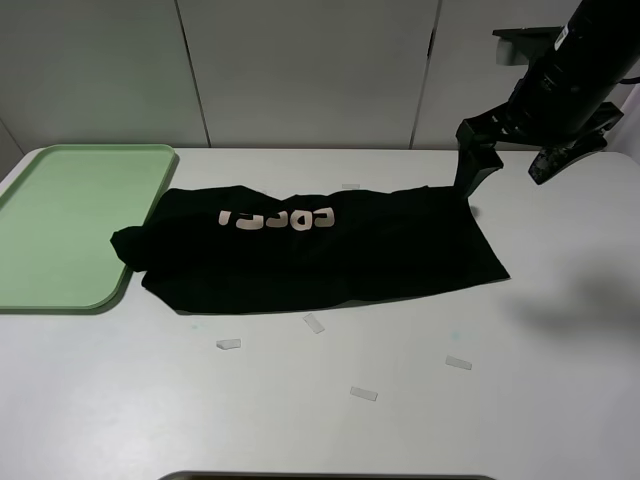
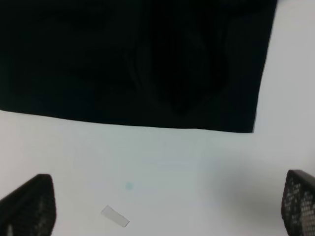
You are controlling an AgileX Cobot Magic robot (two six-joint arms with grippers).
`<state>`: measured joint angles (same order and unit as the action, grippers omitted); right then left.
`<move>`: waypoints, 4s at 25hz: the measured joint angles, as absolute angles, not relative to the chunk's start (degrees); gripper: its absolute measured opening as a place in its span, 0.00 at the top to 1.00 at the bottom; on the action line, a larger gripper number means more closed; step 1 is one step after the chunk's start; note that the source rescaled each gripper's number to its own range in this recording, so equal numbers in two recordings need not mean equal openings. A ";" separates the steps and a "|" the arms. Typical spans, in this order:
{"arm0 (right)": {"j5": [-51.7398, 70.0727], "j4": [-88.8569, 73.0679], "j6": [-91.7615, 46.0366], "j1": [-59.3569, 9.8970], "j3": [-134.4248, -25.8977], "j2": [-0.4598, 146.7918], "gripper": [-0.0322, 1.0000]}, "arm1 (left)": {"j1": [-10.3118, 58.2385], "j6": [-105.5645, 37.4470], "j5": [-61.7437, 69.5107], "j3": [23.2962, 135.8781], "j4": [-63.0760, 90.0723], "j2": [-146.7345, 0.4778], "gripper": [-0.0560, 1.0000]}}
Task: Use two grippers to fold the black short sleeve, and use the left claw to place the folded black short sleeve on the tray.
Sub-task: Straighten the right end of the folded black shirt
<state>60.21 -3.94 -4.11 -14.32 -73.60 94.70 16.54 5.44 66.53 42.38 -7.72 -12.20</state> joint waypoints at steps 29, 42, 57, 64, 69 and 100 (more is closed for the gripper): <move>54.64 -3.80 0.80 -14.32 -73.60 97.09 0.00 | 16.54 5.40 61.00 28.21 -5.15 0.18 0.00; 45.24 -2.29 4.55 -14.32 -73.60 104.73 0.00 | 7.50 5.40 61.00 28.21 -5.15 0.18 0.00; 39.44 -0.63 3.74 -14.32 -73.60 116.90 0.00 | -1.87 5.40 61.00 28.21 -5.19 0.18 0.00; 37.45 -0.63 2.89 -14.32 -73.60 121.04 0.00 | -1.87 5.40 61.00 28.21 -5.19 0.18 0.00; 36.55 -0.70 1.35 -14.32 -73.87 122.09 0.01 | -1.87 5.40 61.00 28.21 -5.19 0.18 0.00; 35.76 5.82 1.08 -1.75 -74.34 122.44 0.52 | -1.87 5.40 60.95 28.21 -5.19 0.18 0.00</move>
